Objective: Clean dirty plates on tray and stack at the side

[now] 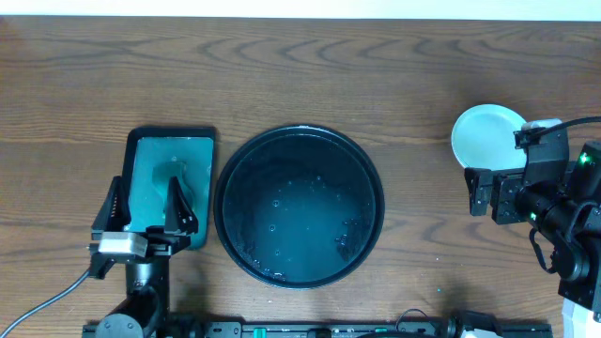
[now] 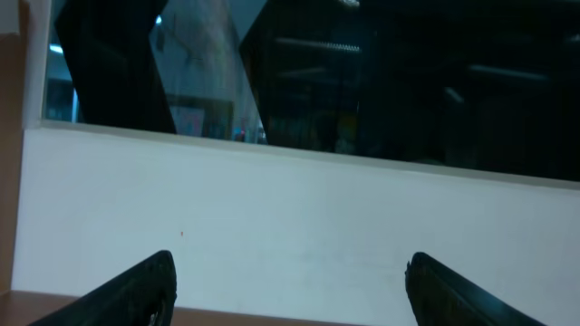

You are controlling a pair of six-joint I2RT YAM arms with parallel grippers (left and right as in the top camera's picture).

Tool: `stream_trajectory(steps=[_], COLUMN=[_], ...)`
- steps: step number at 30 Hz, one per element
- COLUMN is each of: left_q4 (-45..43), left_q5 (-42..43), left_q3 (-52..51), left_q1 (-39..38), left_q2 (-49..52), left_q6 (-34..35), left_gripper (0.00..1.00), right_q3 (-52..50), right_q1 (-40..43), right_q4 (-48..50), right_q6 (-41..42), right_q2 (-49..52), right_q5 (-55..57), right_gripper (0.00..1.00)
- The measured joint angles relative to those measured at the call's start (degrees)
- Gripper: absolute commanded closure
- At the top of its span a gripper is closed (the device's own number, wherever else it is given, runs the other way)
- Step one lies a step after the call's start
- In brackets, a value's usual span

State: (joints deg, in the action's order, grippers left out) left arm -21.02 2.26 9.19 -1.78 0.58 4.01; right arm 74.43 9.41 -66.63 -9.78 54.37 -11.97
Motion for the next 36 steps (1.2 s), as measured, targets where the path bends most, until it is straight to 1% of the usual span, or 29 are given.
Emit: stream_trajectory(steps=[5, 10, 13, 19, 24, 36], left_q4=[-9.57, -9.79, -4.76, 10.82, 20.83, 22.14], left_q5=[0.44, 0.44, 0.52, 0.85, 0.85, 0.81], left_q3=[-6.88, -8.85, -8.85, -8.83, -8.83, -8.57], left_q1=[0.20, 0.24, 0.24, 0.24, 0.24, 1.53], left_q2=[0.00, 0.00, -0.04, 0.00, 0.02, 0.02], left_q6=[0.00, -0.02, -0.02, -0.02, -0.02, -0.02], left_gripper=[0.19, 0.19, 0.19, 0.19, 0.19, 0.19], right_q3=[0.00, 0.00, 0.00, 0.00, 0.00, 0.00], right_q1=[0.00, 0.00, 0.00, 0.00, 0.00, 0.00], right_q4=[0.00, 0.02, 0.02, 0.02, 0.00, 0.00], right_q6=[0.00, 0.00, 0.00, 0.00, -0.02, 0.00], right_q2=[0.00, 0.00, 0.00, 0.00, 0.00, 0.00], right_q5=[0.00, 0.00, 0.00, 0.00, 0.00, 0.00], right_gripper=[0.01, 0.01, 0.01, 0.01, 0.01, 0.01])
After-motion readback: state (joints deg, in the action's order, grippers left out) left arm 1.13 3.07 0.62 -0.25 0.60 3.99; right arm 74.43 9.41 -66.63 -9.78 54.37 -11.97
